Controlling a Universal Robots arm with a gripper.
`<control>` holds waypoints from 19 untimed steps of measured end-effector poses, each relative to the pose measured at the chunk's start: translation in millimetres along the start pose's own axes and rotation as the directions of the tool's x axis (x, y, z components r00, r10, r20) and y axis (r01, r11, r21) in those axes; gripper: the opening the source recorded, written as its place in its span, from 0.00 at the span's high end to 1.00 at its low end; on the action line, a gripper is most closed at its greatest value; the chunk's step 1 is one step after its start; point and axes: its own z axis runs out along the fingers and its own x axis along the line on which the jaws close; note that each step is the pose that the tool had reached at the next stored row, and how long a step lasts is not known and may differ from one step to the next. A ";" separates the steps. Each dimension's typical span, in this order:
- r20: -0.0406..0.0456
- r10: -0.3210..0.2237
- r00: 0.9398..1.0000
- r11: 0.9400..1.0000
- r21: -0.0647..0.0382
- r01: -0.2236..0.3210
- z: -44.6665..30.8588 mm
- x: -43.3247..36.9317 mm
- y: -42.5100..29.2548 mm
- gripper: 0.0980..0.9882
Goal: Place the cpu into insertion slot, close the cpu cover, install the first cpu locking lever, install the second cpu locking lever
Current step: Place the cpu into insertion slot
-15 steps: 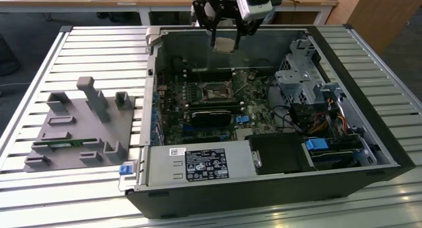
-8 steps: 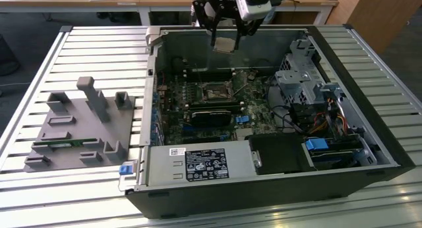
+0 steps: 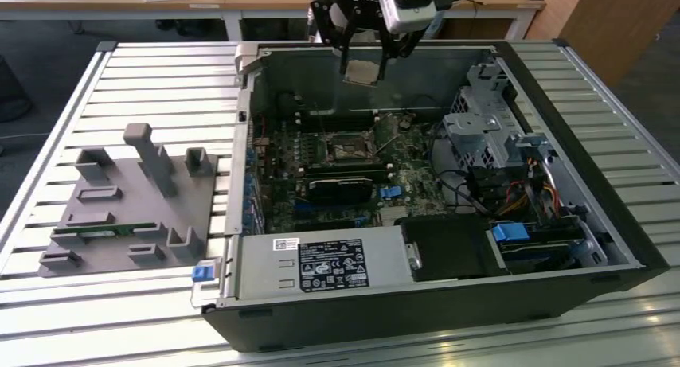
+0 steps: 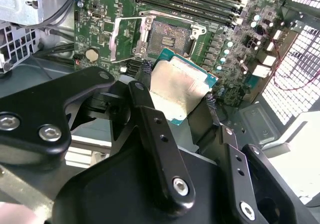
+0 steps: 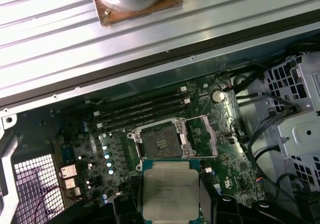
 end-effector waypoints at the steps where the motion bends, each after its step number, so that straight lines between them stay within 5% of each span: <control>1: 0.000 0.002 1.000 1.000 0.000 -0.002 0.0 0.0 0.0 0.50; 19: 0.003 0.038 0.999 0.999 -0.001 -0.038 0.0 0.0 0.0 0.50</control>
